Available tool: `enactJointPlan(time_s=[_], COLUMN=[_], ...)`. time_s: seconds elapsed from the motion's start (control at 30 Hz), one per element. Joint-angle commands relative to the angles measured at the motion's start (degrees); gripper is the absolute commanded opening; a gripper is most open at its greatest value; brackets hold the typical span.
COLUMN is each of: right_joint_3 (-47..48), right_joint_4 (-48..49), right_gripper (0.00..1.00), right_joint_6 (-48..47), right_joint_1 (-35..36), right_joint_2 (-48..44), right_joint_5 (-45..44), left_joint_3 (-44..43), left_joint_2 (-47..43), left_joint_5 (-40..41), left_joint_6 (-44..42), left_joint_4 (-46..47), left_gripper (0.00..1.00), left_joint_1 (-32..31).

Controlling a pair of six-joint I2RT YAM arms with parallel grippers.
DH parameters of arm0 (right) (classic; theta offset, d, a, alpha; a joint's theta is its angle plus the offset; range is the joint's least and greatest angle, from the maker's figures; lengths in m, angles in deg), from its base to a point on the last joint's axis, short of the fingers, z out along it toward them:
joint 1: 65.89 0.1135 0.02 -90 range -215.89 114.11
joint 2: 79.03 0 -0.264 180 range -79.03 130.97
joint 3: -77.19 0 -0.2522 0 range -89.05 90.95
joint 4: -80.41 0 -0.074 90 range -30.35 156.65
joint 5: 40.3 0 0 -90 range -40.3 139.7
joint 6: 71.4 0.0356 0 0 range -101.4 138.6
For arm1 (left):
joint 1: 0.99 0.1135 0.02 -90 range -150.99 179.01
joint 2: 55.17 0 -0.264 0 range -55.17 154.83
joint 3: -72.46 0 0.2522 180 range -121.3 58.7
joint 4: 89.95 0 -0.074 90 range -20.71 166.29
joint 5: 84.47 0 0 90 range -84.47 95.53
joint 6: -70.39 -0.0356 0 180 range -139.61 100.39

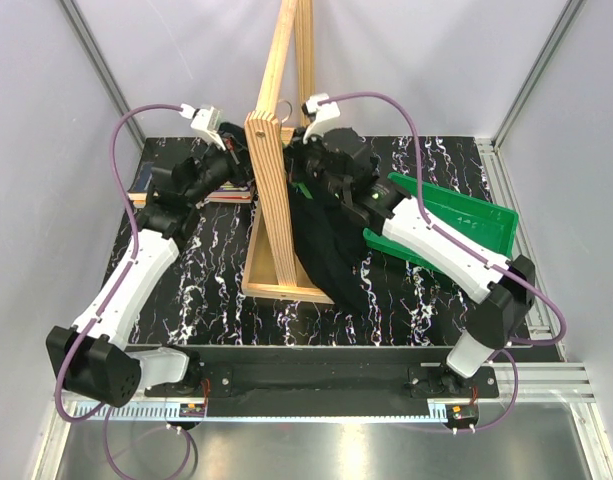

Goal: Remove the t-shirt from the hanger

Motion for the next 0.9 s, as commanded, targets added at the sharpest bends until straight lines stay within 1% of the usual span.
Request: enactJointPlan(time_s=[0.0,0.07,0.1,0.13,0.17,0.23,0.27,0.3,0.33,0.4,0.5,0.53,0.57,0.6,0.63,0.67,0.7,0.73,0.77,0.8,0.83,0.87], right_joint_3=[-9.49,-11.53,-12.50,-12.68,-12.68,-11.54,-10.93,-9.18,-8.38,-6.89,-7.05,-7.40,-7.93,-9.33,-10.12,-11.00,-12.40,-12.85,-13.21,-13.38,-13.04,-12.60], right_joint_4=[6.64,6.46,6.46,6.38,6.38,6.11,5.77,5.76,5.67,3.83,3.83,3.83,3.74,3.83,3.74,3.74,3.74,3.65,3.30,2.95,2.43,1.12], right_gripper=[0.00,0.00,0.00,0.00,0.00,0.00,0.00,0.00,0.00,0.00,0.00,0.00,0.00,0.00,0.00,0.00,0.00,0.00,0.00,0.00,0.00,0.00], right_joint_6=[0.00,0.17,0.26,0.35,0.78,1.05,1.23,1.14,1.31,1.14,0.97,0.96,0.70,0.27,-0.35,-0.79,-1.23,-1.93,-2.11,-2.20,-2.55,-2.64], right_joint_1=[-0.03,-0.03,-0.03,-0.03,-0.03,0.06,-0.03,0.06,-0.03,0.06,-0.03,-0.03,-0.03,-0.11,-0.11,-0.11,-0.11,-0.11,-0.11,-0.29,-0.55,-0.73], right_joint_2=[-3.38,-4.09,-4.27,-4.18,-3.92,-3.04,-2.69,-1.56,-1.20,-0.58,-1.45,-1.89,-2.42,-3.73,-4.44,-5.84,-6.55,-7.08,-7.87,-8.05,-8.05,-7.53], right_joint_5=[7.57,7.57,7.57,7.49,7.57,7.31,7.40,7.31,7.05,6.87,6.17,6.17,5.99,5.73,5.29,5.20,5.11,5.11,5.11,5.63,6.51,7.48], left_joint_3=[-2.20,-1.93,-1.76,-1.23,-0.88,-0.35,-0.52,-0.79,-1.83,-2.28,-2.37,-2.81,-3.77,-4.21,-4.22,-3.69,-3.17,-2.55,-0.63,0.26,1.22,2.02], left_joint_2=[-3.17,-3.52,-3.53,-3.53,-3.53,-3.70,-3.79,-3.79,-4.05,-4.14,-3.62,-3.44,-3.00,-2.91,-3.08,-3.52,-3.87,-4.40,-5.71,-6.42,-7.56,-8.00], left_joint_5=[-2.44,-4.10,-7.59,-9.89,-14.70,-18.68,-21.05,-21.51,-21.43,-20.38,-18.27,-16.87,-12.25,-9.85,-7.65,-3.28,-1.15,0.79,4.11,5.19,5.99,5.91], left_joint_6=[-1.15,-0.54,0.34,1.13,2.18,3.77,3.34,1.07,-0.34,-3.07,-4.30,-5.01,-5.62,-6.33,-6.42,-5.46,-4.59,-3.36,-1.34,-0.37,0.43,1.30], left_joint_4=[1.30,3.31,4.54,8.30,10.68,14.56,14.49,13.62,10.39,8.61,6.76,3.71,1.85,0.18,-1.41,-1.86,-2.03,-1.51,-1.07,-0.29,1.46,2.61], left_gripper=[0.00,0.00,0.00,0.00,0.00,0.00,0.00,0.00,0.00,0.00,0.00,0.00,0.00,0.03,0.08,0.17,0.31,0.39,0.45,0.48,0.57,0.60], left_joint_1=[-2.14,-1.70,-1.62,-1.70,-1.79,-2.75,-3.37,-4.07,-5.38,-6.53,-6.80,-6.80,-6.80,-6.71,-6.19,-5.75,-4.27,-3.47,-2.50,-0.67,0.22,1.01])
